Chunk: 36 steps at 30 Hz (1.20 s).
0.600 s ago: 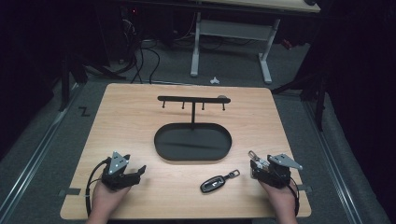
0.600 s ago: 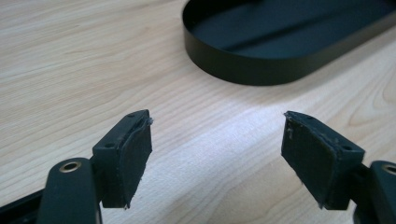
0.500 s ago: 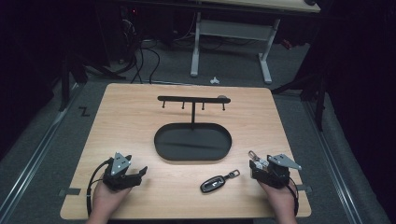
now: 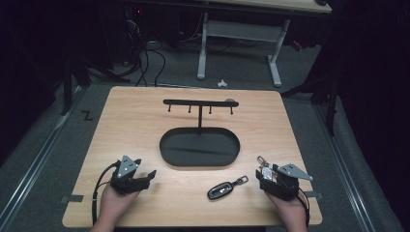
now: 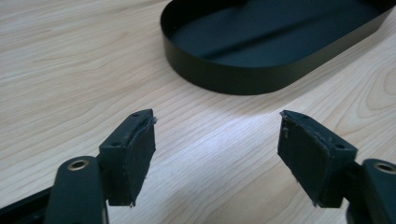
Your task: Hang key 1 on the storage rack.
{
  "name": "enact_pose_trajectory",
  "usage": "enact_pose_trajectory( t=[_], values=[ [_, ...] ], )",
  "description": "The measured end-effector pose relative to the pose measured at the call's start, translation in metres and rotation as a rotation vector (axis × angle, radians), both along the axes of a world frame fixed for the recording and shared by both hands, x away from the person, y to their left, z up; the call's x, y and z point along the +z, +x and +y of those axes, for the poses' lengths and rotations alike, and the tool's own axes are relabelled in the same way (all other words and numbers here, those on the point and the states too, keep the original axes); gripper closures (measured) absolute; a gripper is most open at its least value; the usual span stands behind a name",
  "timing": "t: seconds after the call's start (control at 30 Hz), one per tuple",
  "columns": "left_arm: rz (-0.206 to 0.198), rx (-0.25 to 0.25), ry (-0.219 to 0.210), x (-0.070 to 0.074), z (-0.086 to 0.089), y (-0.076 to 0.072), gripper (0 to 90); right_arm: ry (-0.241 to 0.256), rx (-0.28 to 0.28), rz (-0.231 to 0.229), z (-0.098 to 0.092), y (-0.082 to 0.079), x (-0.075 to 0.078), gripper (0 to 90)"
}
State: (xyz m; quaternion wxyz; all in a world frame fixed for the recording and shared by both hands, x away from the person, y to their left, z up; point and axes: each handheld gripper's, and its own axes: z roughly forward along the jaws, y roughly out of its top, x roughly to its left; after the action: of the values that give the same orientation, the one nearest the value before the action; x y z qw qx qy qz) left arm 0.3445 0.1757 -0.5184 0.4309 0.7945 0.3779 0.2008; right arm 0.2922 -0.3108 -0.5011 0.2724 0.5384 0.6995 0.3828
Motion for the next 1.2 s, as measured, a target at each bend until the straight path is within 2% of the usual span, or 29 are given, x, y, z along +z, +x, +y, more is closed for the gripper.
enact_pose_trajectory(
  t=[0.33, 0.6, 0.67, 0.7, 0.73, 0.77, 0.8, 0.9, 1.03, 1.13, 1.2],
  values=[
    [-0.004, -0.042, 0.004, -0.001, -0.014, 0.007, 27.8, -0.041, 0.074, 0.035, 0.018, -0.015, -0.006, 29.2],
    [-0.002, -0.065, 0.021, -0.002, -0.019, 0.007, 28.0, -0.035, 0.108, 0.082, 0.029, -0.016, -0.011, 33.1],
    [0.000, -0.071, 0.030, -0.002, -0.019, 0.006, 28.0, -0.045, 0.121, 0.109, 0.033, -0.015, -0.014, 38.9],
    [0.000, -0.071, 0.030, -0.002, -0.019, 0.006, 28.0, -0.045, 0.121, 0.109, 0.033, -0.015, -0.014, 38.9],
    [0.000, -0.074, 0.037, -0.002, -0.019, 0.005, 28.0, -0.045, 0.135, 0.122, 0.034, -0.014, -0.016, 46.0],
    [0.000, -0.074, 0.037, -0.002, -0.019, 0.005, 28.0, -0.045, 0.135, 0.122, 0.034, -0.014, -0.016, 46.0],
    [-0.001, -0.074, 0.041, -0.002, -0.018, 0.004, 28.2, -0.044, 0.156, 0.136, 0.036, -0.013, -0.016, 55.1],
    [-0.004, -0.068, 0.044, -0.002, -0.018, 0.003, 28.3, -0.037, 0.178, 0.160, 0.039, -0.011, -0.017, 66.1],
    [-0.009, -0.056, 0.047, -0.002, -0.014, 0.002, 28.2, -0.042, 0.203, 0.170, 0.042, -0.010, -0.017, 79.3],
    [-0.009, -0.052, 0.044, -0.002, -0.013, 0.001, 28.3, -0.042, 0.214, 0.167, 0.043, -0.009, -0.017, 83.5],
    [-0.006, -0.047, 0.044, -0.002, -0.010, 0.000, 28.5, -0.048, 0.229, 0.171, 0.045, -0.006, -0.017, 89.8]
  ],
)
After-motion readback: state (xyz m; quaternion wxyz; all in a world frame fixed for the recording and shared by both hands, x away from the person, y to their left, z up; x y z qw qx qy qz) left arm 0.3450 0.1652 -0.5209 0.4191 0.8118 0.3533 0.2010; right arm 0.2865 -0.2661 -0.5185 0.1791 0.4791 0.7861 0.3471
